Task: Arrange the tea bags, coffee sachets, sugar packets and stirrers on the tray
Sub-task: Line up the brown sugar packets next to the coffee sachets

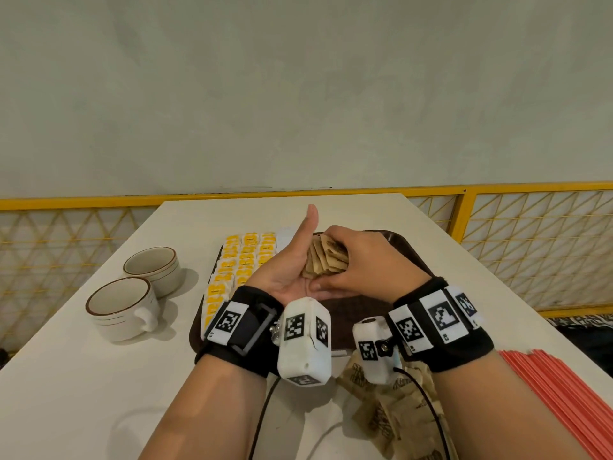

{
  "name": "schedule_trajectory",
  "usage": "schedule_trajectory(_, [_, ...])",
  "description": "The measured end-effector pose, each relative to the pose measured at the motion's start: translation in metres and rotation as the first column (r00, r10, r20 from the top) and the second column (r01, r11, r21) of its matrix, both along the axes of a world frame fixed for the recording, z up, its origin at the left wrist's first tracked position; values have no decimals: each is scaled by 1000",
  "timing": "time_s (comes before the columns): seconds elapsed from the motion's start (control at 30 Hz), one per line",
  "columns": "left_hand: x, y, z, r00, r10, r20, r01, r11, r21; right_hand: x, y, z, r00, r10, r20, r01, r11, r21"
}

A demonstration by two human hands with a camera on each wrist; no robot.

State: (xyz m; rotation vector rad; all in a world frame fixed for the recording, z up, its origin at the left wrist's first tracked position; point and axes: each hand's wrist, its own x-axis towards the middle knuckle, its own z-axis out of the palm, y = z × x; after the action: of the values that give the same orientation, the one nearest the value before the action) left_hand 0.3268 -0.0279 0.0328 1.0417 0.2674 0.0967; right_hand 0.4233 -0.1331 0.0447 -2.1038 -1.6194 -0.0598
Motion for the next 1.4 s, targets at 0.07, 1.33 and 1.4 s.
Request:
schedule_trajectory(0.07, [-3,-3,-1,998,-4,66,6,999,-32,0,1,-1,997,30,-71,-24,996,90])
schedule_trajectory(1.33, [-8,4,-2,966,-115,232,71,979,191,16,-28,20,937,220,-271,-159,960,230])
schedule_trajectory(1.4, [-7,3,-2,967,-119,224,71,975,209,17,-28,21,945,206,-253,-150,963,226])
